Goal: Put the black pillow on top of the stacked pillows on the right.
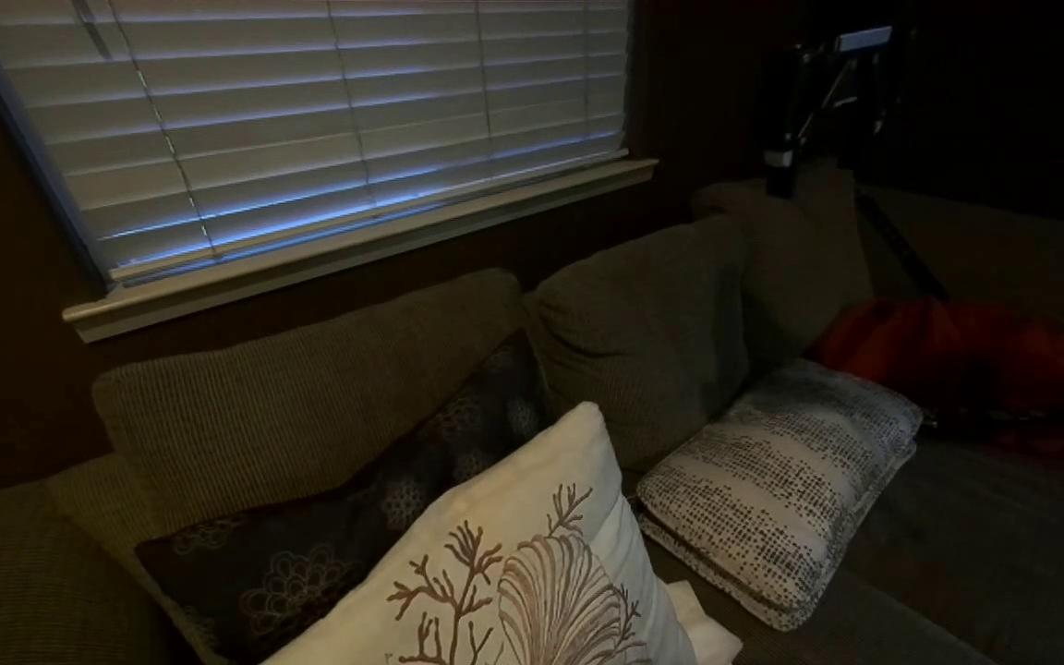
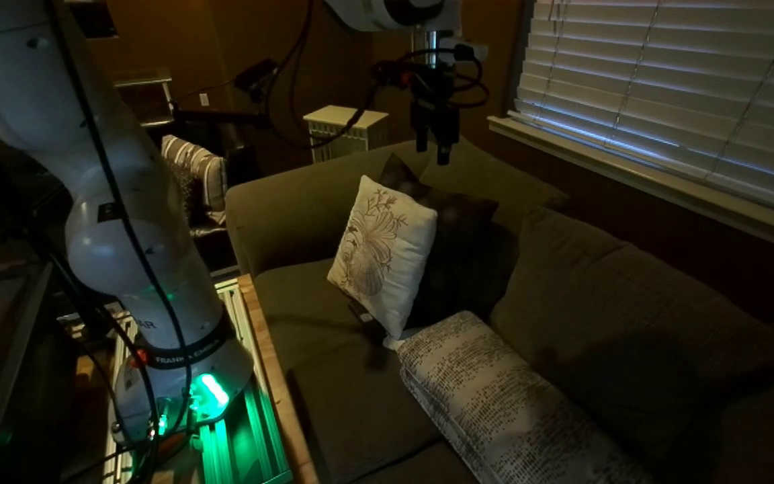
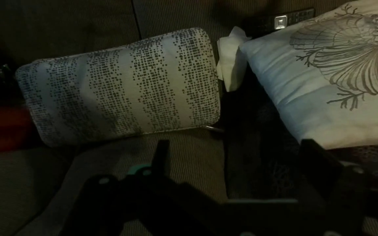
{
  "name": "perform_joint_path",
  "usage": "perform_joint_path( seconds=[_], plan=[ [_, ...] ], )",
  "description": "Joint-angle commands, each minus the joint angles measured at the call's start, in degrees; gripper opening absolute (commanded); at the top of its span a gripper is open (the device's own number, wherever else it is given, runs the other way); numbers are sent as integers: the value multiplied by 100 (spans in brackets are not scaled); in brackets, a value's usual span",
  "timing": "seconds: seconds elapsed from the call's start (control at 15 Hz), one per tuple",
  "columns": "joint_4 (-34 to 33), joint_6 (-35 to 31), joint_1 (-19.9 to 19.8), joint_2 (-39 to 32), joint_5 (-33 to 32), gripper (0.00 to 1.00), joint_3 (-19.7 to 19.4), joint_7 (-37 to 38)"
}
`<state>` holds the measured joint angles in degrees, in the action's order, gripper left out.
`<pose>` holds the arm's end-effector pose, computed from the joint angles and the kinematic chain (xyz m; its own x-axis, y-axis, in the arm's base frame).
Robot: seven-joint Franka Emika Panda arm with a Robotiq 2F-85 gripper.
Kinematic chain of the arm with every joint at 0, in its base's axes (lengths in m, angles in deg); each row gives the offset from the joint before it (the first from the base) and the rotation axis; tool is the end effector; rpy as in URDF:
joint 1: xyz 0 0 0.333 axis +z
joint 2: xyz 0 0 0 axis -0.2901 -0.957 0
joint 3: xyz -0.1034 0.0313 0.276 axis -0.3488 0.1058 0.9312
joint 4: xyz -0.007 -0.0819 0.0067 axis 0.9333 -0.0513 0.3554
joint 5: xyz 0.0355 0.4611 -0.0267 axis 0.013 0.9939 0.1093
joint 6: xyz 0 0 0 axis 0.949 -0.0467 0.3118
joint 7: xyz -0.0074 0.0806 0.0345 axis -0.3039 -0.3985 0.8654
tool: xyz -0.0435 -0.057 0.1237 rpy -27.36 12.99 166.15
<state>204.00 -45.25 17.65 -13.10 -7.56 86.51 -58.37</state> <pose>0.5625 0.0923 0.3581 0.9911 -0.1299 0.0305 -0.1322 -0.9868 0.0940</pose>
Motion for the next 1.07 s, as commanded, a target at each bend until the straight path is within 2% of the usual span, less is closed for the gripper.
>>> perform_joint_path(
  seconds=[0.0, 0.47, 0.73, 1.0],
  plan=[
    [-108, 18, 154, -152, -13, 100, -102, 16],
    [-300, 37, 203, -365, -16, 100, -106, 24],
    [-768, -149, 282, -969, -277, 100, -50, 300],
    [-1248, -767, 489, -1651, -799, 100, -95, 834]
  ],
)
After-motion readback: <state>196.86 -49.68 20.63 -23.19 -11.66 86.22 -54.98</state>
